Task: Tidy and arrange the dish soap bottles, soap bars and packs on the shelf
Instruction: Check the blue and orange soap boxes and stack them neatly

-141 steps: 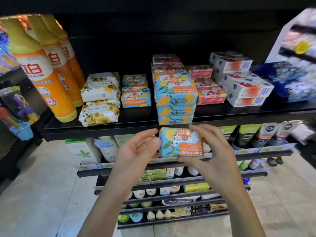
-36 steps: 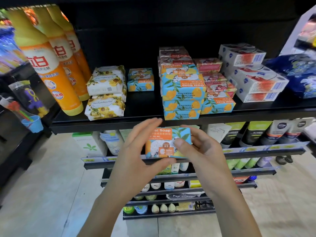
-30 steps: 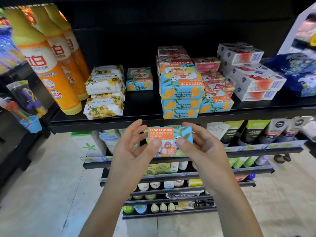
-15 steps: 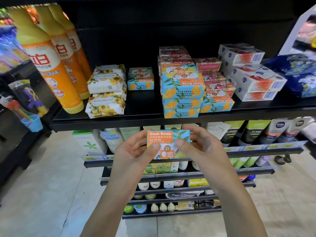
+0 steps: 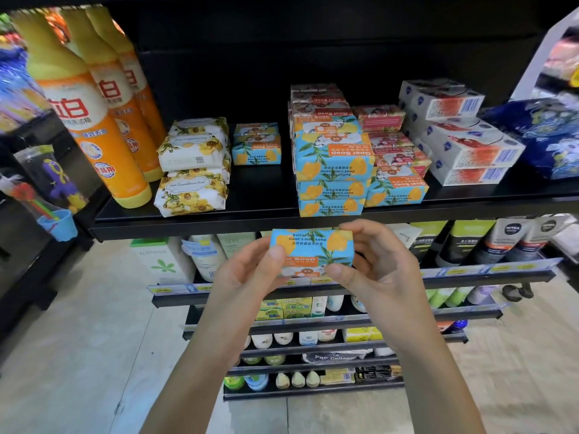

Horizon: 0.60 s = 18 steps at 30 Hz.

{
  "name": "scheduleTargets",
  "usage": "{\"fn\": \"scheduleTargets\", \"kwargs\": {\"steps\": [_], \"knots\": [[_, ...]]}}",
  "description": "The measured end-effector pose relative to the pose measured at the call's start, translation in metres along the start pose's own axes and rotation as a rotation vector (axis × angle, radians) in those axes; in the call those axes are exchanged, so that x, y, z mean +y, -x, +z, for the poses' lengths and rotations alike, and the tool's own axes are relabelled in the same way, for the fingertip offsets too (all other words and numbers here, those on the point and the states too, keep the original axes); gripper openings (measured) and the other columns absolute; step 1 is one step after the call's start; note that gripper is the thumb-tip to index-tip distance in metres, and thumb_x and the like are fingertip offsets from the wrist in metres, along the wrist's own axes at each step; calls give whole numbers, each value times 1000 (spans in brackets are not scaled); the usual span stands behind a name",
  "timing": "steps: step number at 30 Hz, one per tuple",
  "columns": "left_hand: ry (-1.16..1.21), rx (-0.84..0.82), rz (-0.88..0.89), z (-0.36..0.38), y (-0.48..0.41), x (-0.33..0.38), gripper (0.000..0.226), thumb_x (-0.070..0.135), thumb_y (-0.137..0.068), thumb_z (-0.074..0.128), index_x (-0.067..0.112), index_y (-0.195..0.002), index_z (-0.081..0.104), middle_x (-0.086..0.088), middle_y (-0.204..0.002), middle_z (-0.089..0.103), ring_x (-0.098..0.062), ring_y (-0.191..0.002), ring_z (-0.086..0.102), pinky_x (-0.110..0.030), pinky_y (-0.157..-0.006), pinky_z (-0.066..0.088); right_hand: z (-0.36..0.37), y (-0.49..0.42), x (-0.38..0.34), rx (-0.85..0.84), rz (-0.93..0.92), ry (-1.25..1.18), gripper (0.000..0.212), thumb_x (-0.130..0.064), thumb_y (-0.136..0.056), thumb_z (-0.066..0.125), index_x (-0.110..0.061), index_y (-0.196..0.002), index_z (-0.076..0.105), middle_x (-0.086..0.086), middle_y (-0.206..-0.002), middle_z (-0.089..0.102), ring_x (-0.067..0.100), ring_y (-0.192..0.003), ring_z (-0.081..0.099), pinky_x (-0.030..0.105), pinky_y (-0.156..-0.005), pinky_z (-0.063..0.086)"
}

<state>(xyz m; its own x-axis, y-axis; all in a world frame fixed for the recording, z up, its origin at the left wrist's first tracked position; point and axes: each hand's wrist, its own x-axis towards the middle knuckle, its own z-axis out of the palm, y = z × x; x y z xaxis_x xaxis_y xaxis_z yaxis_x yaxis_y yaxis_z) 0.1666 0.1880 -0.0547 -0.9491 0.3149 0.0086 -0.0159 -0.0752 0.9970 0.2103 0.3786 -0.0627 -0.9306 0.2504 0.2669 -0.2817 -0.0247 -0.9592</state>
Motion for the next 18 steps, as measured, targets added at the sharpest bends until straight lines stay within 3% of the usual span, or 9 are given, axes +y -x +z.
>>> {"fn": "scheduleTargets", "kwargs": {"steps": [4, 10, 13, 16, 18], "knots": [[25, 0, -26, -2, -2, 1, 69, 64, -80, 63, 14, -128, 67, -4, -118, 76, -18, -114, 71, -44, -106, 50, -2, 0, 0, -35, -65, -19, 43, -4, -77, 80, -21, -114, 66, 6, -117, 71, 28, -118, 65, 50, -99, 54], [108, 11, -60, -5, -3, 2, 61, 44, -84, 73, 5, -130, 65, -9, -120, 75, -24, -114, 71, -45, -108, 49, 1, 0, 3, -68, -93, 5, 48, 10, -82, 75, -12, -122, 61, 5, -129, 68, 26, -131, 58, 55, -110, 46], [129, 32, -51, -5, -3, 2, 55, 37, -85, 70, 4, -128, 66, -8, -120, 75, -21, -115, 70, -43, -109, 48, 3, 1, 1, -69, -32, 33, 59, -12, -83, 82, -20, -135, 56, -3, -139, 62, 18, -138, 52, 45, -112, 44], [136, 20, -36, -7, -3, -1, 63, 42, -81, 76, 5, -131, 65, -7, -121, 75, -21, -118, 69, -38, -109, 50, 7, 3, -5, -33, 133, 10, 64, -44, -77, 82, -32, -136, 59, -13, -133, 65, 8, -126, 60, 28, -94, 55], [130, 0, -21, -8, -2, -1, 68, 45, -77, 75, 6, -133, 64, -8, -123, 74, -22, -120, 68, -34, -107, 52, 10, 2, -8, -2, 214, 8, 64, -54, -77, 85, -33, -133, 62, -11, -126, 69, 6, -115, 65, 20, -87, 55]]}}
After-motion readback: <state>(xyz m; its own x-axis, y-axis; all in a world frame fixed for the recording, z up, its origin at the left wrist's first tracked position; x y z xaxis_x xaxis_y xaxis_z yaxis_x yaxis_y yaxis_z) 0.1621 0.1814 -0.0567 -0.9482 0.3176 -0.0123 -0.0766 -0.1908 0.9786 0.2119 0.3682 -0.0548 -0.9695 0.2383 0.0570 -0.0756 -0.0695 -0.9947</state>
